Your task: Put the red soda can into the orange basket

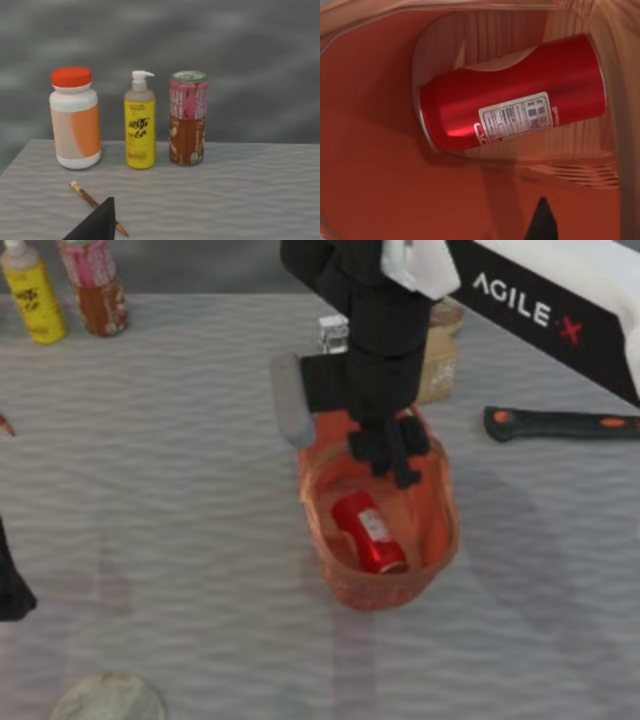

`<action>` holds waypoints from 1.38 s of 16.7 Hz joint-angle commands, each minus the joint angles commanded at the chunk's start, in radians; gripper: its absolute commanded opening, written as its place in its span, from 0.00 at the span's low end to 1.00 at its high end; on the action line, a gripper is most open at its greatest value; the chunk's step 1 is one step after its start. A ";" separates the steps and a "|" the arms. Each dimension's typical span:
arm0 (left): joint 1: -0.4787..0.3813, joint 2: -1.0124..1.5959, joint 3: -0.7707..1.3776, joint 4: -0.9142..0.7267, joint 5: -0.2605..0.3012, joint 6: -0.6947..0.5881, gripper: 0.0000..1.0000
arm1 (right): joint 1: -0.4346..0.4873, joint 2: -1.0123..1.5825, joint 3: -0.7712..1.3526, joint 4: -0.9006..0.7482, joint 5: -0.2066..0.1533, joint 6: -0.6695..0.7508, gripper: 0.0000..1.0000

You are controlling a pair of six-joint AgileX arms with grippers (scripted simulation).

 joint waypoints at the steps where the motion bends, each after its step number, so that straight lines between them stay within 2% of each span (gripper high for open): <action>1: 0.000 0.000 0.000 0.000 0.000 0.000 1.00 | 0.000 0.000 0.000 0.000 0.000 0.000 0.10; 2: 0.000 0.000 0.000 0.000 0.000 0.000 1.00 | 0.000 0.000 0.000 0.000 0.000 0.000 0.02; 3: 0.000 0.000 0.000 0.000 0.000 0.000 1.00 | 0.000 0.000 0.000 0.000 0.000 0.000 0.00; 23: 0.000 0.000 0.000 0.000 0.000 0.000 1.00 | 0.000 0.000 0.000 0.000 0.000 0.000 0.00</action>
